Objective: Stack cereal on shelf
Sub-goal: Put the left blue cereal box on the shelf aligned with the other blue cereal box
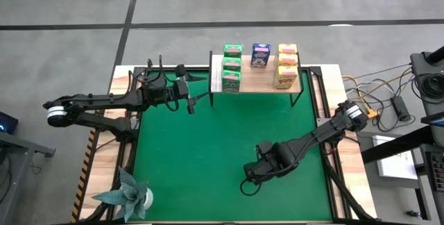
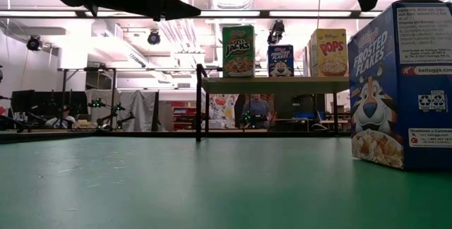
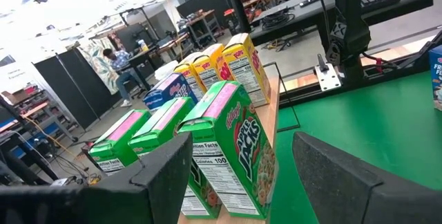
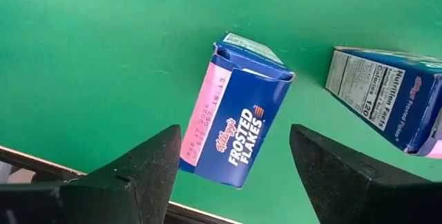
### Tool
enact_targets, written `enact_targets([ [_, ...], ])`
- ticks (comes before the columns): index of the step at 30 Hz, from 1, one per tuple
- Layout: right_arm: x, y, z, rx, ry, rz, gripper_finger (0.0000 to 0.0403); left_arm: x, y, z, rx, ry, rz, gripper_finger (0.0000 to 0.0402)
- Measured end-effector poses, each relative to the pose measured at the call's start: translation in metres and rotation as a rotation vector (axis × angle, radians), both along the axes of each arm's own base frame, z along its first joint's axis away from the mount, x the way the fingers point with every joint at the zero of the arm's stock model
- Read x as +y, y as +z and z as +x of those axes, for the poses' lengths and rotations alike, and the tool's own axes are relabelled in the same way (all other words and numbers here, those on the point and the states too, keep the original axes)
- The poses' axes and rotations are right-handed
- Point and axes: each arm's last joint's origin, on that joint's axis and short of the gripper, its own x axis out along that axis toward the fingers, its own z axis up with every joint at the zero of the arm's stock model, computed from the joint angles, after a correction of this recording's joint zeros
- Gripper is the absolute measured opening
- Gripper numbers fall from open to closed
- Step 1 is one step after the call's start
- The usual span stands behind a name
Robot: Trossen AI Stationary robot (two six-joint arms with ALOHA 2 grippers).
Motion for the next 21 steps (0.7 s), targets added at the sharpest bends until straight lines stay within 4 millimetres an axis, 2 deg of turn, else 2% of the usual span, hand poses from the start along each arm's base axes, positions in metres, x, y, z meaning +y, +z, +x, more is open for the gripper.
enact_targets([
  [14,0.0,-0.001,0.002,-0.039,-0.022,-0.033,0.0249,0.0,0.0,0.0,-0.002,0.0,-0.011,0.0233],
  [21,0.002,-0.012,0.007,-0.008,-0.011,-0.052,0.0249,0.0,0.0,0.0,-0.002,0.0,-0.011,0.0233],
])
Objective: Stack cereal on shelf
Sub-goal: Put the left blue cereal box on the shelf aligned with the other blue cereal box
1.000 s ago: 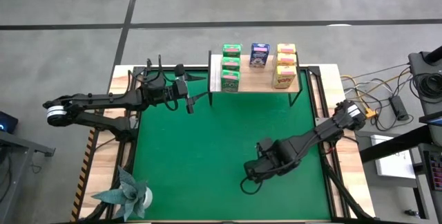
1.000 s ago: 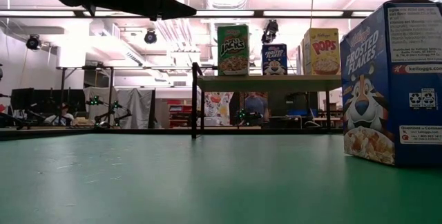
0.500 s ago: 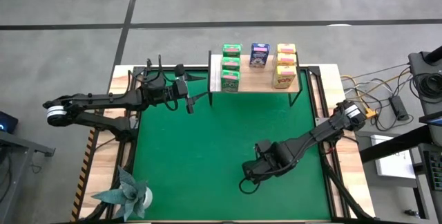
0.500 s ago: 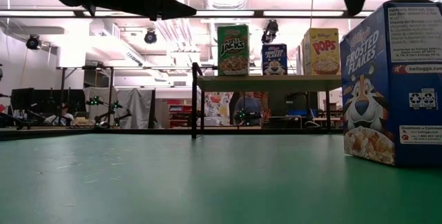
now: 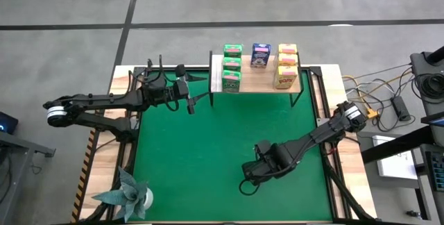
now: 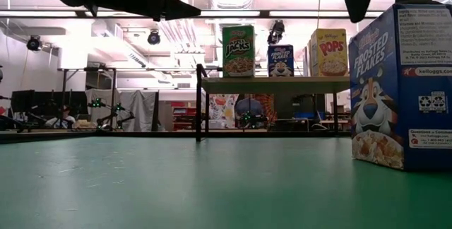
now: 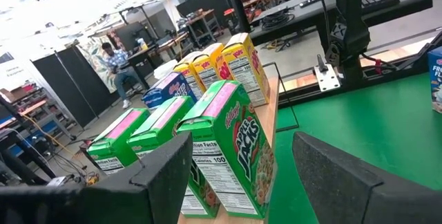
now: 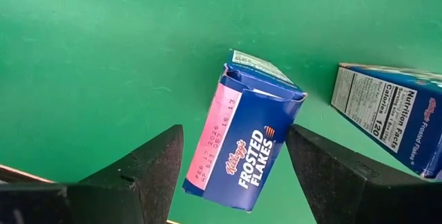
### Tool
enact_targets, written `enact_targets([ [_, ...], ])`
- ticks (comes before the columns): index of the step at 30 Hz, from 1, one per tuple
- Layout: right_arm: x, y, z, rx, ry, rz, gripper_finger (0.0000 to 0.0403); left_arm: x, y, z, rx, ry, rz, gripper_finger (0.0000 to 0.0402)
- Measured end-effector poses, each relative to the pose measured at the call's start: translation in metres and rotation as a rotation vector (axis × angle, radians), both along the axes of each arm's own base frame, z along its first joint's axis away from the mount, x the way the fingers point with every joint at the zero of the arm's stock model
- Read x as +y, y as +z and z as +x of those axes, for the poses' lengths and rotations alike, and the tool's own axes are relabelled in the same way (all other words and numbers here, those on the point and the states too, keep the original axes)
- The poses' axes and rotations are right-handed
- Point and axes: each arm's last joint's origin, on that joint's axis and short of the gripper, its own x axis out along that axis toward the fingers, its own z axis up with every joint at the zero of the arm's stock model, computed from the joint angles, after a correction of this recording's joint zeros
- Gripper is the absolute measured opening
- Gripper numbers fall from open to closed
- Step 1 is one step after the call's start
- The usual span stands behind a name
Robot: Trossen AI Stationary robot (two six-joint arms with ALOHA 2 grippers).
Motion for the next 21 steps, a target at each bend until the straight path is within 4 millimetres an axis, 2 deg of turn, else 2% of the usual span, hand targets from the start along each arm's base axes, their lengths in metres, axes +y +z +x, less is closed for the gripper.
enact_targets([
  [21,-0.0017,0.0058,-0.0033,0.033,-0.003,-0.015,0.0249,0.0,-0.0007,0.0,0.004,0.0,-0.013,0.0233],
])
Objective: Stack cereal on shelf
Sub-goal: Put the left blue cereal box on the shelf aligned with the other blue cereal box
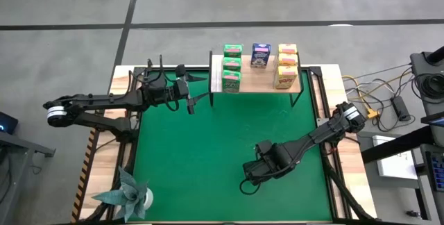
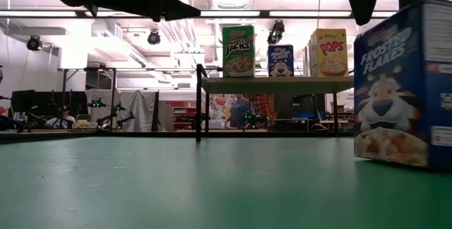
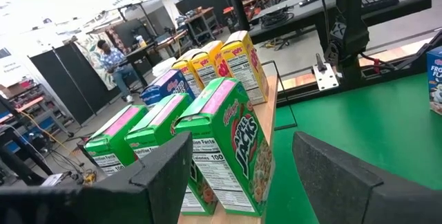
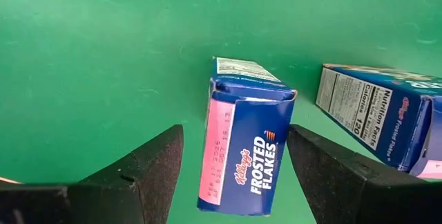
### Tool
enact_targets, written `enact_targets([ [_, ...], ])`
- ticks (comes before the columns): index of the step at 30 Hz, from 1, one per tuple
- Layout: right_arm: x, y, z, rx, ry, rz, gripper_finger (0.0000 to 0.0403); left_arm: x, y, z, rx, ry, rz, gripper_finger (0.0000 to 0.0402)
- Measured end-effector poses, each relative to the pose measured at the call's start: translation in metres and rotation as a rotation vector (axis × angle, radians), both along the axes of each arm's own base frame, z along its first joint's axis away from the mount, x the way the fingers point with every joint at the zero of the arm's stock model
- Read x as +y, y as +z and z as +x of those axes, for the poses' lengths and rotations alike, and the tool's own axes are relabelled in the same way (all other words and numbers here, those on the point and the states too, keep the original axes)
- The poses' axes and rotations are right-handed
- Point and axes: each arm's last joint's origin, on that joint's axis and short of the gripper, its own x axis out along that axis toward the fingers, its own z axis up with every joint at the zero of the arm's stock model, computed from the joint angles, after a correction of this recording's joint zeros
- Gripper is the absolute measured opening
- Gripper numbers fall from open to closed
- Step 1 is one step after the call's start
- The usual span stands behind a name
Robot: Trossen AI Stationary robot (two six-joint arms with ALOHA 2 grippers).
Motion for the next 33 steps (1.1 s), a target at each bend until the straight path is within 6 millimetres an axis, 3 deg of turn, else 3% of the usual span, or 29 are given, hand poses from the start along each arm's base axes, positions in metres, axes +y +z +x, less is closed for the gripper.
enact_targets([
  [21,-0.001,0.009,-0.003,-0.033,0.043,0.015,0.0245,0.0,-0.001,0.0,0.007,0.0,-0.006,0.0233],
  [33,0.001,-0.002,0.001,-0.006,0.074,-0.006,0.0244,0.0,-0.002,0.0,0.013,0.0,-0.016,0.0233],
])
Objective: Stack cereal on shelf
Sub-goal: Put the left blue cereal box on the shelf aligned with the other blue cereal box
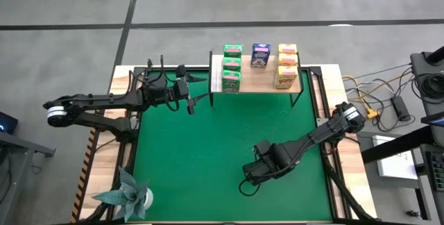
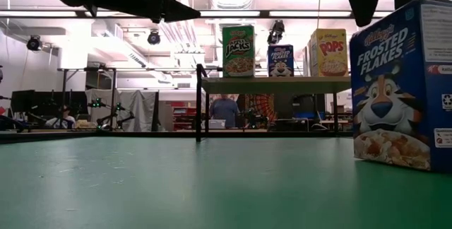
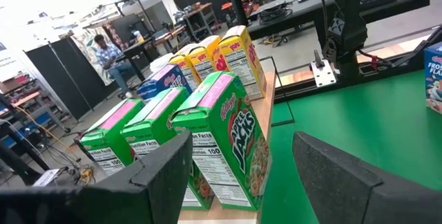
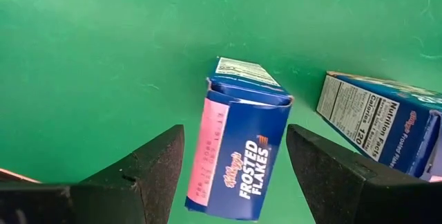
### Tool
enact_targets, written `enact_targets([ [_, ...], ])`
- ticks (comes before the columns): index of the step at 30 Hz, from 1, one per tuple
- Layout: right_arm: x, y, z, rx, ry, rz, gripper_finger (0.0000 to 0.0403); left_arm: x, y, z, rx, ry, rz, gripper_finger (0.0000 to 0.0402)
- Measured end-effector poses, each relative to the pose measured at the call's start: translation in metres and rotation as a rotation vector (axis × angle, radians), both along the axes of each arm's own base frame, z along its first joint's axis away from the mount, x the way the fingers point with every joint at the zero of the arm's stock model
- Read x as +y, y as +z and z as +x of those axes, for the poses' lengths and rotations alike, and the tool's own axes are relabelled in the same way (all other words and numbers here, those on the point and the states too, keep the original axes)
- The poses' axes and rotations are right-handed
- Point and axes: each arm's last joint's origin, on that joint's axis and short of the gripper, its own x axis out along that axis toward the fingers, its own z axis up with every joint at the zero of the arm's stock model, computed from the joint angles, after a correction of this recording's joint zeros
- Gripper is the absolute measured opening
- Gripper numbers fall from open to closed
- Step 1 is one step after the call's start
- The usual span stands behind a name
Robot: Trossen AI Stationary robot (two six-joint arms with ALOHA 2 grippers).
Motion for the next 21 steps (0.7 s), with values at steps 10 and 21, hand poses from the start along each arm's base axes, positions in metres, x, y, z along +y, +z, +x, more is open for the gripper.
enact_targets([
  [10,-0.0008,-0.0055,-0.0013,0.014,0.0,-0.01,0.0244,0.0,0.0001,0.0,-0.001,0.0,0.001,0.0233],
  [21,-0.0012,-0.0086,-0.002,0.021,0.0,-0.014,0.0221,0.0001,0.0002,0.0,-0.002,0.001,0.001,0.0233],
])
